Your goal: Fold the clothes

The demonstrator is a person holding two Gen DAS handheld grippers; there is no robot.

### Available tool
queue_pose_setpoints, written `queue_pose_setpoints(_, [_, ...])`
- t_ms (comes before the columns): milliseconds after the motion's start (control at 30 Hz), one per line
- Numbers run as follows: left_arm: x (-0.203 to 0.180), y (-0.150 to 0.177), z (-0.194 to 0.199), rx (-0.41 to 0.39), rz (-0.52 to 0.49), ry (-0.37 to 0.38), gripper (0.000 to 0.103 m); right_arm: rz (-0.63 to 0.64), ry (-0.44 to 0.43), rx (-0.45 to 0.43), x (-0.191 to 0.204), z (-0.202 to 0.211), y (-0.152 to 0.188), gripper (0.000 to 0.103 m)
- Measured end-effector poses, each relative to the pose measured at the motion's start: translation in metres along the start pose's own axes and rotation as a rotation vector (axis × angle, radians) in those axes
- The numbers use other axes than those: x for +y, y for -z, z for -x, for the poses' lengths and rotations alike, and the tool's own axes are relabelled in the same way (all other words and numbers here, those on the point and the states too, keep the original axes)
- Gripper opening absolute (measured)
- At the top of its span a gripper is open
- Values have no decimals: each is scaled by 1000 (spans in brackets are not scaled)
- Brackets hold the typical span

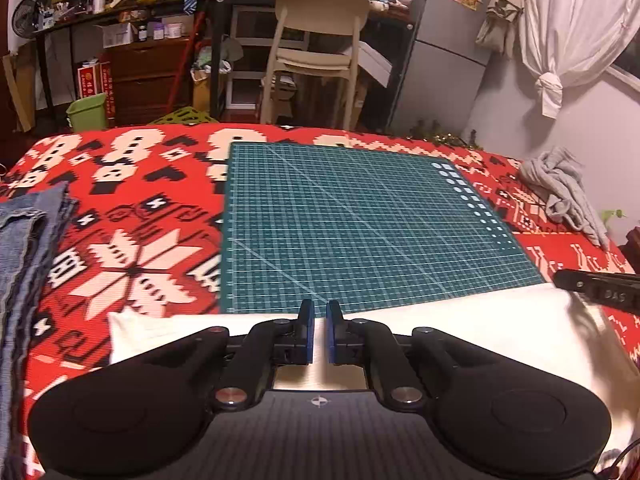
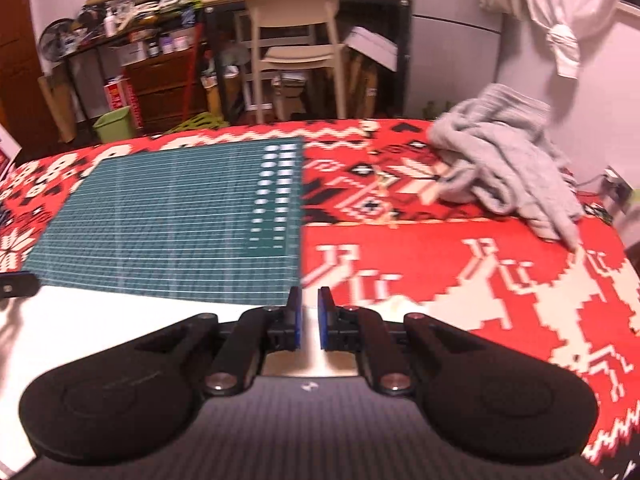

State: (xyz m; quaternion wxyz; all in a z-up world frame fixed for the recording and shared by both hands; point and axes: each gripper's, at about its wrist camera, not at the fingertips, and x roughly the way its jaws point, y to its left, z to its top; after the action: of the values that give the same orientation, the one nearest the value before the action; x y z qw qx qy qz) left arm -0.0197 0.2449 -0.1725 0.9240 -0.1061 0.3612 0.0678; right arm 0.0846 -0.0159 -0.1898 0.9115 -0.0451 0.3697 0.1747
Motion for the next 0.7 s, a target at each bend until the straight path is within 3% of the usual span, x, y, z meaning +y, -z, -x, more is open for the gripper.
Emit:
queue_pose_setpoints(133, [9, 0, 3, -3, 26, -17, 5, -11, 28, -4, -10, 0, -1, 6])
queue_pose_setpoints(233, [7, -1, 3, -1, 55, 1, 5, -15, 18, -6, -6, 1, -2, 12])
queue_pose_setpoints(500, [-33, -4, -12, 16, 4, 113, 8, 54, -114, 5, 54, -2, -3, 12])
queue_pose_setpoints(700, [-35, -4, -19, 17, 37, 160, 8, 125, -222, 17, 104, -1, 2, 12])
